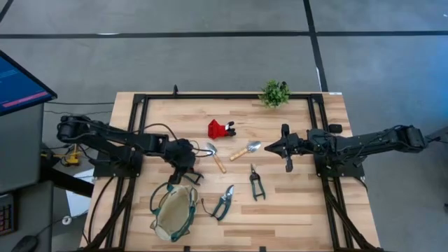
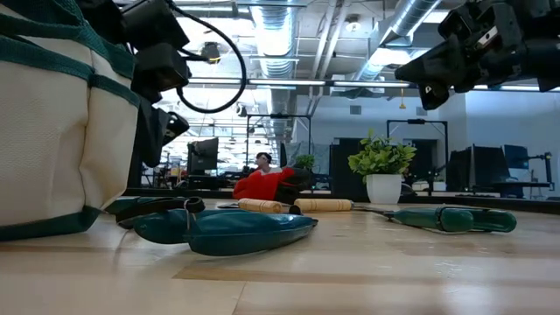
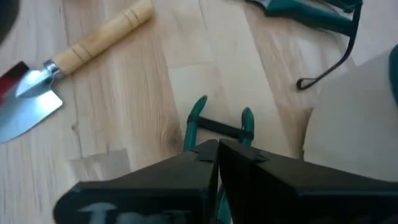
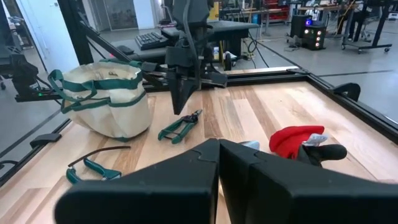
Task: Pick & Place Garden tools in Gardening bag
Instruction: Put the left green fruit pruner into the green gardening bag
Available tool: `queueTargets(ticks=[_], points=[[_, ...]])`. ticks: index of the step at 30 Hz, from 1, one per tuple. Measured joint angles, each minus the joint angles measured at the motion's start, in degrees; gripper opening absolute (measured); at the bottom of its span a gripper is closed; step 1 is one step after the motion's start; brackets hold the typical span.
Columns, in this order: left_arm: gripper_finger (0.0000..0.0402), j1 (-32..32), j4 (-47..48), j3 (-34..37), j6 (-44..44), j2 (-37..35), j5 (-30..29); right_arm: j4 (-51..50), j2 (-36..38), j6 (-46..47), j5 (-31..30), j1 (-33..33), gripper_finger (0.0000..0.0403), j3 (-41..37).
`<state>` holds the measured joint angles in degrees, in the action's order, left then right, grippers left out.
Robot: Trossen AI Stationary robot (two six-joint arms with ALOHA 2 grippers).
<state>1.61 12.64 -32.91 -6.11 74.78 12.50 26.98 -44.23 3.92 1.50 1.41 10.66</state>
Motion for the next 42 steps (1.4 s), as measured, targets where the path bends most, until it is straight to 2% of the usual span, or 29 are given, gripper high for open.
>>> queueTargets(ticks=[4,7,14,18,26,34,42], points=[[0.0008,1.25,-0.19,0.0,0.09,-0.02,-5.8,0.01,0.0,0.0,0.0,0.0,0.0,0.02],[0.0028,1.31,-0.22,0.0,0.06,-0.02,-7.96,0.02,0.0,0.0,0.0,0.0,0.0,0.02],[0.0103,1.29,-0.21,0.0,0.07,-0.02,-8.2,0.02,0.0,0.0,0.0,-0.04,0.0,0.02],[0.0129,1.29,-0.65,0.74,0.04,-0.04,-8.23,0.02,0.0,0.0,0.0,-0.04,0.0,0.04],[0.0127,1.29,-3.66,6.08,2.34,-0.02,-9.98,0.01,0.0,-0.02,0.0,-0.04,0.0,0.04],[0.0116,1.84,-7.25,6.43,3.54,0.01,-9.1,0.0,0.0,0.0,0.0,-0.04,0.0,0.07],[0.0116,3.99,-12.99,6.45,3.44,7.11,-9.58,-0.42,0.0,-0.02,0.0,-0.04,0.0,0.1]])
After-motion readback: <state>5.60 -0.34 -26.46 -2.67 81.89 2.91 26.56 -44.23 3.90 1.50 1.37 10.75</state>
